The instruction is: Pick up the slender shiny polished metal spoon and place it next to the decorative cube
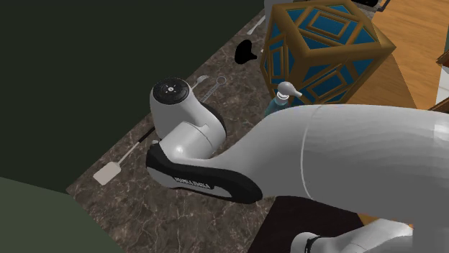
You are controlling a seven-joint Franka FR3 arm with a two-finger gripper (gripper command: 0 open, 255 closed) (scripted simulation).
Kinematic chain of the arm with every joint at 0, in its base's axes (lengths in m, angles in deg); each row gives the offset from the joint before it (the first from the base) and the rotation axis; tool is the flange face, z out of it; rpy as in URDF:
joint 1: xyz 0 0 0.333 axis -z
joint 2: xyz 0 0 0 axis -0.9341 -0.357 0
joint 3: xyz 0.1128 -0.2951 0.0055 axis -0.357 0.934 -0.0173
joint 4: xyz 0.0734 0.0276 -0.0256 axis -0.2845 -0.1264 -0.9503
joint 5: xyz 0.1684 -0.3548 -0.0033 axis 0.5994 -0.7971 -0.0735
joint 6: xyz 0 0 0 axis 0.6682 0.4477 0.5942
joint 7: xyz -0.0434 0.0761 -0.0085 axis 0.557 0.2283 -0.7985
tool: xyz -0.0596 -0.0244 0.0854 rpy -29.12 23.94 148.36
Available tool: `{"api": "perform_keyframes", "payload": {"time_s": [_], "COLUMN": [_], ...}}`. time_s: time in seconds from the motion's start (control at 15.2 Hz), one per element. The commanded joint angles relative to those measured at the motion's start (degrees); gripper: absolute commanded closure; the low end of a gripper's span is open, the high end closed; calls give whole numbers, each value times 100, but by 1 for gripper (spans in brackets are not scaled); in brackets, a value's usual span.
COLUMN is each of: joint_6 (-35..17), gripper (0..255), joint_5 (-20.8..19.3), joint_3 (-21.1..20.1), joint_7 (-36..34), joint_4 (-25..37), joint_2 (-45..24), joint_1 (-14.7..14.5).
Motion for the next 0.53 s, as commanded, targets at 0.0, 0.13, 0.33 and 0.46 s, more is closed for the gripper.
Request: {"api": "perform_keyframes", "payload": {"time_s": [0.0, 0.13, 0.33, 0.46], "joint_6": [-156, -283, -469, -590], "gripper": [0, 0, 0, 0], "joint_5": [-229, -309, -437, -526], "joint_3": [-53, -36, -8, 17], "joint_7": [-160, -216, -304, -365], "joint_4": [272, 272, 283, 296], "joint_2": [-363, -499, -708, -850], "joint_1": [-94, -121, -161, -191]}}
